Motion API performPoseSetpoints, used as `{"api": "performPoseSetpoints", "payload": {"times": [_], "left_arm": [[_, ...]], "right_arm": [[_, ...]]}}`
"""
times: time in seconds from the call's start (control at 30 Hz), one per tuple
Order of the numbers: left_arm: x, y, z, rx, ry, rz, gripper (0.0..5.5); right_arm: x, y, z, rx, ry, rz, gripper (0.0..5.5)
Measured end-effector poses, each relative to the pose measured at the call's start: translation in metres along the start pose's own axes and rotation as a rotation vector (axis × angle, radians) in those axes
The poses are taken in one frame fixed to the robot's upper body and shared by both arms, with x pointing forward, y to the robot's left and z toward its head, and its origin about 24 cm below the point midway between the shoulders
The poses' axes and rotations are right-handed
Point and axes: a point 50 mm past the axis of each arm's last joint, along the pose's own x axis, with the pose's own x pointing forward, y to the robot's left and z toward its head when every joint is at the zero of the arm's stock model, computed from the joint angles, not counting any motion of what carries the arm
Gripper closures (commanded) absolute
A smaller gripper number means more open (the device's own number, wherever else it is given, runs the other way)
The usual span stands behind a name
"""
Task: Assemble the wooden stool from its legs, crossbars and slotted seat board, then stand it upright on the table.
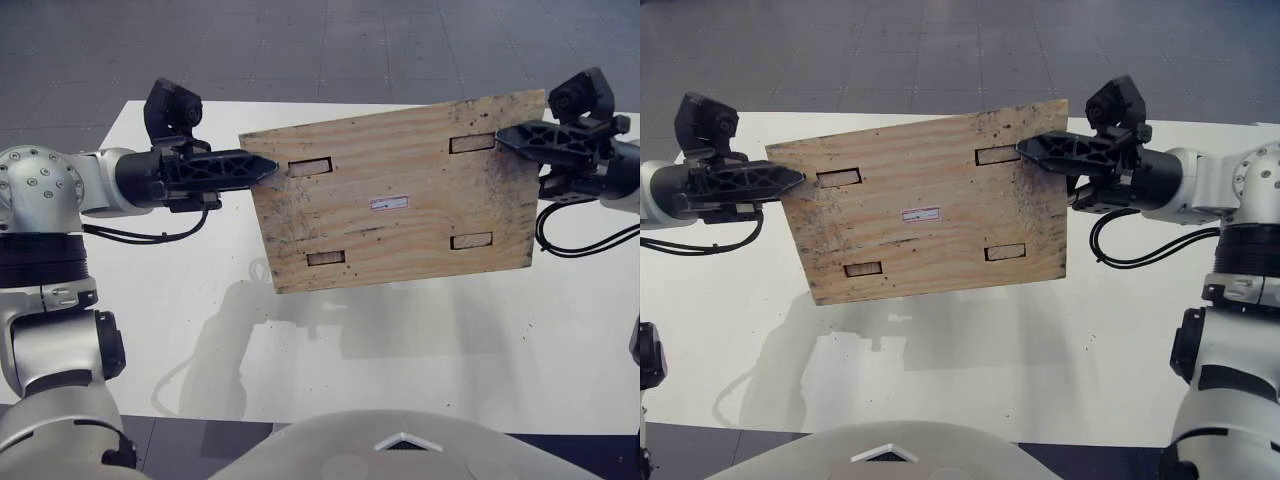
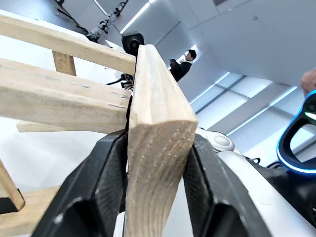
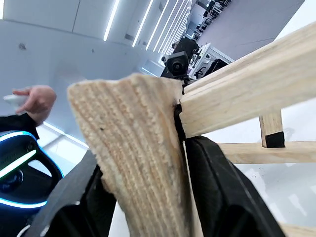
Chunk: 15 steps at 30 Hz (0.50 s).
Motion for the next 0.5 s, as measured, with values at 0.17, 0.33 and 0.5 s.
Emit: {"api": "performPoseSetpoints", "payload": {"times": [0.17,0.33,0.5], "left_arm": [[0.003,0.012,0.004,-0.011,-0.051,0.073,3.74],[0.008,0.012,0.003,0.0,-0.023,0.09,3.92],[0.01,0.008,0.002,0.001,-0.005,0.083,4.09]], "right_arm": [[0.005,-0.017,0.005,0.059,-0.043,-0.067,3.36],[0.012,-0.017,0.002,0.029,-0.014,-0.103,3.53],[0.012,-0.015,0.001,0.023,-0.022,-0.09,3.72]]}}
